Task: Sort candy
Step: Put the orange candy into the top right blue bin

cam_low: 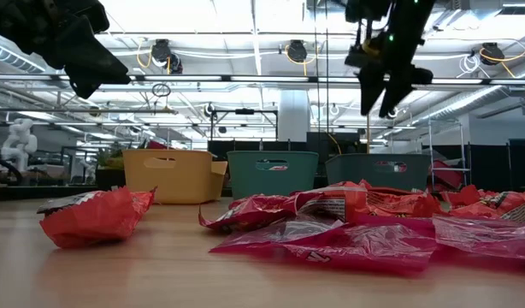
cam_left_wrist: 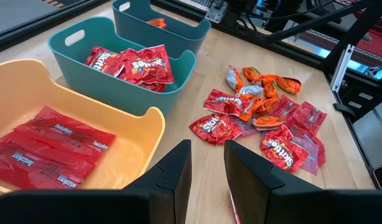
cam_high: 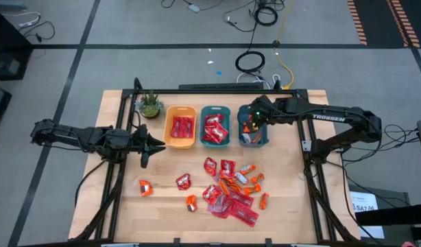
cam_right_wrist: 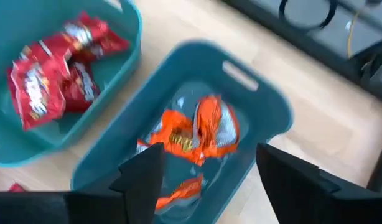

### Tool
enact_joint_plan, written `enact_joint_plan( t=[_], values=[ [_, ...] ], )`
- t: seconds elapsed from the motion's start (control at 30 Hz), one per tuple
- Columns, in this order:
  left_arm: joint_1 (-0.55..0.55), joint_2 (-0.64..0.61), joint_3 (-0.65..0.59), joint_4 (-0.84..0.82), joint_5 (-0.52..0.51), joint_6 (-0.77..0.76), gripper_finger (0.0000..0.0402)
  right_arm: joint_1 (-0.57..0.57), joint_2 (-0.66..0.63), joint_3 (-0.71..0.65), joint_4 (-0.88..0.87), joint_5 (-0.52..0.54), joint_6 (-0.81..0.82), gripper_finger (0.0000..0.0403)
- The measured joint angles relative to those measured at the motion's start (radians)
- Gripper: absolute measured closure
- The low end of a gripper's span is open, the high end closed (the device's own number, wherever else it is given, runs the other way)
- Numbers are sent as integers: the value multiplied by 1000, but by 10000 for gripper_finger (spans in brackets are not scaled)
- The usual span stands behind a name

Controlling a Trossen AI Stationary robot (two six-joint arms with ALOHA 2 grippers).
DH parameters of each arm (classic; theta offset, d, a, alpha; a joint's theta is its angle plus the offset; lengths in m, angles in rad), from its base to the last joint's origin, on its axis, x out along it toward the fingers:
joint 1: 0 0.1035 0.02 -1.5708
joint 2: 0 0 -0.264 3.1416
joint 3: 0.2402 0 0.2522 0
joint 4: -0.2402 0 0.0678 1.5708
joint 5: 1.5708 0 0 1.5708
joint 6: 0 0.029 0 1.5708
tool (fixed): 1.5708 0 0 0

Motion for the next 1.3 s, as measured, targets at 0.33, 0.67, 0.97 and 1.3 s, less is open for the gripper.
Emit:
enact_joint_plan(
  t=[0.33, 0.67, 0.97, 1.3],
  values=[
    [0, 0, 0, 1, 0, 0, 297, 206, -143, 41, 142, 94, -96, 192],
    [0, 0, 0, 1, 0, 170, 297, 423, -141, 41, -39, 123, 38, 204],
    [0, 0, 0, 2, 0, 230, 297, 426, -131, 41, 6, 122, 152, 204],
    [0, 0, 0, 3, 0, 229, 297, 416, -130, 41, 72, 60, 155, 182]
  ],
)
